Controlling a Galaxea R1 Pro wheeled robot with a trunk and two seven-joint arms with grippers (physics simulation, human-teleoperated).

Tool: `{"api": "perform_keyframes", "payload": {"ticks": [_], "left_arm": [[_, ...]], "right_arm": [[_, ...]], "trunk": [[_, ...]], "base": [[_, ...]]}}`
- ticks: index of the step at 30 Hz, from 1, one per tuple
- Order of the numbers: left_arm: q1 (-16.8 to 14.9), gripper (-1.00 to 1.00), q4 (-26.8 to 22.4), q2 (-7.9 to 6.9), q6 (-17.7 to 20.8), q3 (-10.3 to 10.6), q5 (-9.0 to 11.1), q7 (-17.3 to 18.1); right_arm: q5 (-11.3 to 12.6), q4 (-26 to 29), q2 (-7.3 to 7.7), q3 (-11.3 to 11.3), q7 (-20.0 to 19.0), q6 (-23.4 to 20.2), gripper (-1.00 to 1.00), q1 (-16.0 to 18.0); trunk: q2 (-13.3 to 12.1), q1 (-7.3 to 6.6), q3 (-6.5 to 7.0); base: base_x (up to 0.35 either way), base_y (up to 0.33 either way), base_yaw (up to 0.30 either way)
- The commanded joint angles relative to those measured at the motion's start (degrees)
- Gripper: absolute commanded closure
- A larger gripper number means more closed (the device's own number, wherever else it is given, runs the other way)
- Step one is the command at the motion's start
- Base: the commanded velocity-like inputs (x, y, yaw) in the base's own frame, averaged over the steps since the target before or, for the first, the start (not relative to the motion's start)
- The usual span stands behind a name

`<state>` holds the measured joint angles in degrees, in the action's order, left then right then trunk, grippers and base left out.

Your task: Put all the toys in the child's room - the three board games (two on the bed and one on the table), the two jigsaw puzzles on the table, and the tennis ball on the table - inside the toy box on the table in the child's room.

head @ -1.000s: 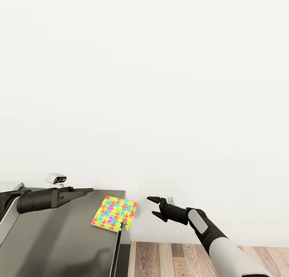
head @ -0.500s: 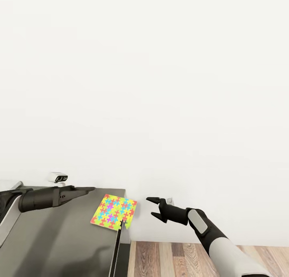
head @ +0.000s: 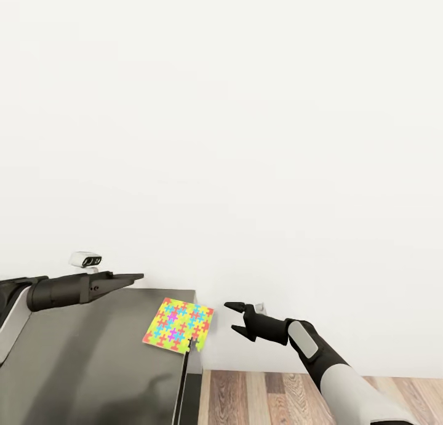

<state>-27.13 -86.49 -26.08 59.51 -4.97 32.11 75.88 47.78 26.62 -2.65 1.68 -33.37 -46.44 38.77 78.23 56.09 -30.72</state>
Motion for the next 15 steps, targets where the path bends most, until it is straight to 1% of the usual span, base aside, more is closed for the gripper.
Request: {"api": "perform_keyframes", "payload": {"ticks": [1,5,15], "left_arm": [[-0.02,-1.0,0.01,-0.02,0.49,0.01,0.16,0.06],[-0.03,-1.0,0.01,-0.07,0.49,-0.03,0.15,0.06],[-0.03,-1.0,0.18,-0.19,0.49,-0.18,-0.02,0.06]], "right_arm": [[0.04,0.0,0.01,0.07,-0.1,-0.12,-1.0,0.05],[0.03,0.01,0.01,0.07,-0.11,-0.13,-1.0,0.02],[0.11,-0.01,0.05,0.07,-0.28,-0.14,-1.0,0.03]], "trunk": [[0.03,0.0,-0.06],[0.03,0.0,-0.06],[0.03,0.0,-0.06]], "base": [[0.0,0.221,0.0],[0.0,0.148,0.0],[0.0,0.017,0.0]]}}
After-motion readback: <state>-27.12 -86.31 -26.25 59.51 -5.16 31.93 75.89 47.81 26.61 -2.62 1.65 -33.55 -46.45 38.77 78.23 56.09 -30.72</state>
